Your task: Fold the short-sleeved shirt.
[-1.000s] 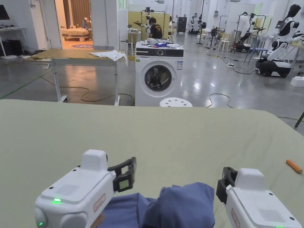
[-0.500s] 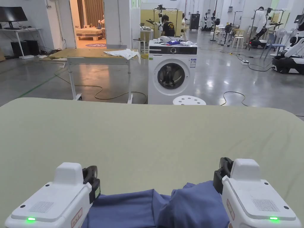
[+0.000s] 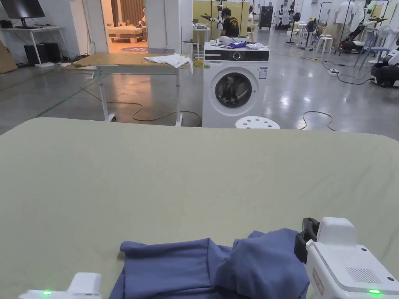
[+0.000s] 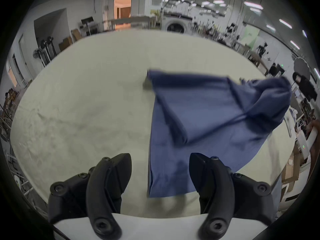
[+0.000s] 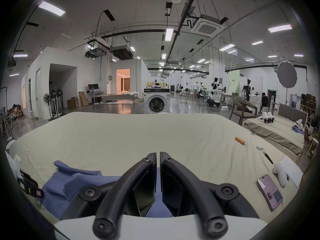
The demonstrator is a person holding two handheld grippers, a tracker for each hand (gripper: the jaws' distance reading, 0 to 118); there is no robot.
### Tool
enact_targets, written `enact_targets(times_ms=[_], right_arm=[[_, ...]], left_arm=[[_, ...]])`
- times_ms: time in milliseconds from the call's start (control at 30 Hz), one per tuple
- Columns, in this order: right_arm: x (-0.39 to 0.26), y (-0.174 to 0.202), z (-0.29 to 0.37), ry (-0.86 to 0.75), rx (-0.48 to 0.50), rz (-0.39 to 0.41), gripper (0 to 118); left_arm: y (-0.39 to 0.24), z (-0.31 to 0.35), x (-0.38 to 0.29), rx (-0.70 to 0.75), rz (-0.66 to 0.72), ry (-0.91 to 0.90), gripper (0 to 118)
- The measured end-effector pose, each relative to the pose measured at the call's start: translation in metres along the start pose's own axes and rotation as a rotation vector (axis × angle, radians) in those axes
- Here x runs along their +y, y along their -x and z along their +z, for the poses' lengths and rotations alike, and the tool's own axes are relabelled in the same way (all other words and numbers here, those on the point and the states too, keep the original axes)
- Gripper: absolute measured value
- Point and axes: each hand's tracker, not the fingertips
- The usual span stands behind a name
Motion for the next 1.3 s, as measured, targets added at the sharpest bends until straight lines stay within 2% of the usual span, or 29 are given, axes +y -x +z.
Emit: enact_targets(times_ms=[133,200,233,300,333,367,467,500,533,633,700,867,1033,1100,1133,1167,1233,1300], right_arm=[[-0.008,-0.008,-0.004,0.034,-0.013,-0.009,3],[-0.010,-0.013,-0.004,0.050,-0.020,-0.007,3],[-0.012,-0.016,-0.005,0.061,-0.026,-0.005,3],[-0.016,-0.023,-0.009,0.084,-0.035,-0.010,3],[-0.018,-0.028,-0.012,0.100,-0.038,-0.015,3],[-0.019,-0.034,-0.016,0.120,-0.042,-0.020,5],[-0.020,-0.053,-0.033,0.194,-0.038,-0.040,15],[-0.020,-0.059,-0.039,0.223,-0.032,-0.046,24],[-0.020,-0.066,-0.048,0.256,-0.024,-0.047,37],[-0.021,-0.082,-0.079,0.355,-0.005,-0.029,61],[-0.021,-0.086,-0.097,0.412,0.002,-0.034,65],[-0.030,-0.083,-0.151,0.547,0.075,-0.082,66],[-0.057,-0.076,-0.181,0.671,0.159,-0.183,57],[-0.058,-0.074,-0.173,0.615,0.112,-0.130,39],[-0.056,-0.075,-0.169,0.597,0.135,-0.117,20],[-0.055,-0.078,-0.167,0.591,0.176,-0.140,3],[-0.051,-0.079,-0.158,0.589,0.158,-0.161,3],[-0.042,-0.078,-0.148,0.545,0.129,-0.094,3]], left_arm=[[-0.010,-0.010,-0.009,0.041,-0.011,-0.035,71],[-0.019,-0.008,-0.007,0.074,-0.037,-0.035,68],[-0.023,-0.006,-0.010,0.082,-0.076,-0.039,61],[-0.029,-0.004,-0.010,0.049,-0.112,-0.042,38],[-0.030,-0.003,-0.009,0.036,-0.117,-0.042,14],[-0.029,-0.002,-0.008,-0.032,-0.114,-0.041,0],[-0.029,-0.001,-0.006,0.001,-0.109,-0.029,0],[-0.029,0.001,-0.006,0.000,-0.114,-0.036,0],[-0.029,0.004,-0.006,0.000,-0.115,-0.051,0],[-0.027,0.016,-0.006,-0.026,-0.092,-0.104,0],[-0.026,0.021,-0.006,-0.037,-0.086,-0.127,0],[-0.025,0.023,-0.004,-0.060,-0.077,-0.145,0],[-0.024,0.023,-0.007,-0.061,-0.062,-0.145,0],[-0.022,0.024,-0.009,-0.064,-0.059,-0.147,0],[-0.022,0.025,-0.008,-0.067,-0.058,-0.146,0],[-0.021,0.025,-0.007,-0.071,-0.057,-0.145,0],[-0.021,0.027,-0.004,-0.075,-0.057,-0.148,0],[-0.023,0.031,0.000,-0.075,-0.069,-0.165,0]])
